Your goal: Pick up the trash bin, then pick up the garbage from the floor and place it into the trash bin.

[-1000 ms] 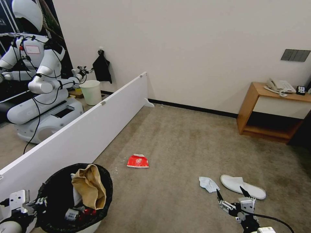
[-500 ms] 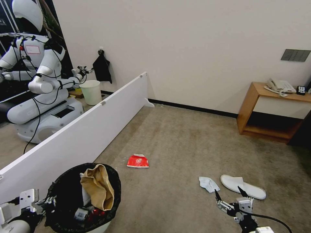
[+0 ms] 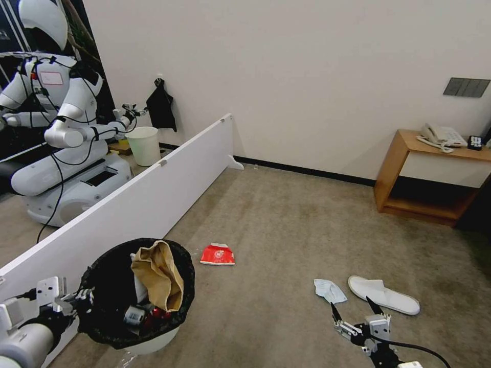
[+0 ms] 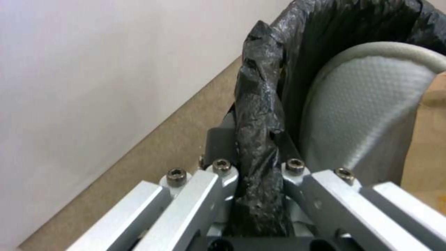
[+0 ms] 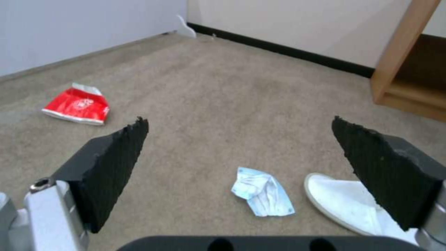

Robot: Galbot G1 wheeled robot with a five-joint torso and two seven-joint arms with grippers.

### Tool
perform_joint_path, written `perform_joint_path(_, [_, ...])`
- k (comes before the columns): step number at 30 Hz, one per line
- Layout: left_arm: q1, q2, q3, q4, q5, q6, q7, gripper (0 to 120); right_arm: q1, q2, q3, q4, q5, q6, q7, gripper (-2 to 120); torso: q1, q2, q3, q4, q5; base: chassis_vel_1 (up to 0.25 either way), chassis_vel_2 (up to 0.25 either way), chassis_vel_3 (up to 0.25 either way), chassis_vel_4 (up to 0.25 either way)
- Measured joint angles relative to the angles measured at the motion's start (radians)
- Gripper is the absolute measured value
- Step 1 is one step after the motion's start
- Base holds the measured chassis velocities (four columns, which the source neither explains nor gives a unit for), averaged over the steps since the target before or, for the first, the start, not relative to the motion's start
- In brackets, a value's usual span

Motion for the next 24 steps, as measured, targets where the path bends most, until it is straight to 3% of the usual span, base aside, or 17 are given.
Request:
perform_joint_path(6, [-0.014,0.003,-0.012,0.005,-0.011,0.0,-0.01,4,0.013,-0.007,-0.026,-0.014,0.001,0.001,-0.006,100,0.0,0.0,0.0,0.0003,0.0001,0.0,0.0,0.0,0.0])
perform_joint_path(24, [0.016,-0.006,-0.049,-0.003,-0.015,-0.002,-0.017,4,0.022,-0.014,-0.034,-0.027,0.011,0.008,-0.023,100,0.0,0.0,0.0,0.0002,0.0001,0.0,0.0,0.0,0.0])
